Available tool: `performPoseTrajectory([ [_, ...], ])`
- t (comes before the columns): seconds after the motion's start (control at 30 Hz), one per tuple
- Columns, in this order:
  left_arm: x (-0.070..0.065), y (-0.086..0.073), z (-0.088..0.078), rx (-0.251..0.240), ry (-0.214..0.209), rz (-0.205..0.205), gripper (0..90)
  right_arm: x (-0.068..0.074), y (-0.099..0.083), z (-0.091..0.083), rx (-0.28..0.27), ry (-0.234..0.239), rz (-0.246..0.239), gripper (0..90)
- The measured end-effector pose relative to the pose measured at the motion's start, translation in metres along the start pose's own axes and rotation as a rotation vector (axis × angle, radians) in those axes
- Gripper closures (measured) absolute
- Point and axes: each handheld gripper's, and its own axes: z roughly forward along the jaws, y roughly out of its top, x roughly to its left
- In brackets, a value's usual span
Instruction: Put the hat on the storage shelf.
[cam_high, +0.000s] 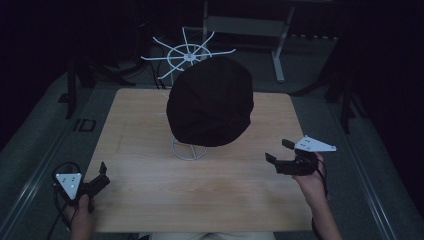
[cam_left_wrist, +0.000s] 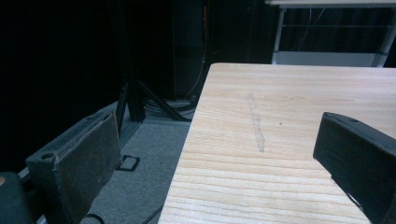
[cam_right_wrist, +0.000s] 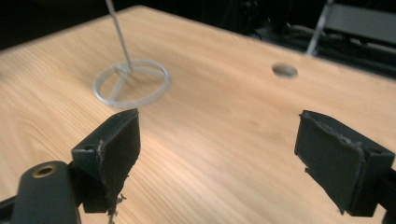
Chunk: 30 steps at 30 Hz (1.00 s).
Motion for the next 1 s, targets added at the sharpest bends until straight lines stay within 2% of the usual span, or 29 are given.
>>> performPoseTrajectory([
  [0.13, 0.0, 0.0, 0.0, 0.001, 0.0, 0.0, 1.3, -0.011, -0.024, 0.007, 0.037, -0.036, 0.024, 14.3],
  [0.27, 0.0, 0.0, 0.0, 0.001, 0.001, -0.001, 1.3, -0.019, -0.044, 0.012, 0.077, -0.085, 0.021, 14.6],
  [0.6, 0.0, 0.0, 0.0, 0.001, -0.003, -0.004, 1.3, -0.03, -0.077, 0.008, 0.107, -0.15, 0.057, 14.3],
  [0.7, 0.0, 0.0, 0.0, 0.001, -0.003, -0.001, 1.3, -0.032, -0.086, 0.004, 0.114, -0.188, 0.064, 14.3],
  [0.8, 0.0, 0.0, 0.0, 0.001, -0.003, -0.001, 1.3, -0.036, -0.095, -0.002, 0.113, -0.229, 0.094, 14.1],
  [1.0, 0.0, 0.0, 0.0, 0.001, -0.003, -0.002, 1.3, -0.045, -0.109, -0.019, 0.107, -0.371, 0.121, 13.6],
])
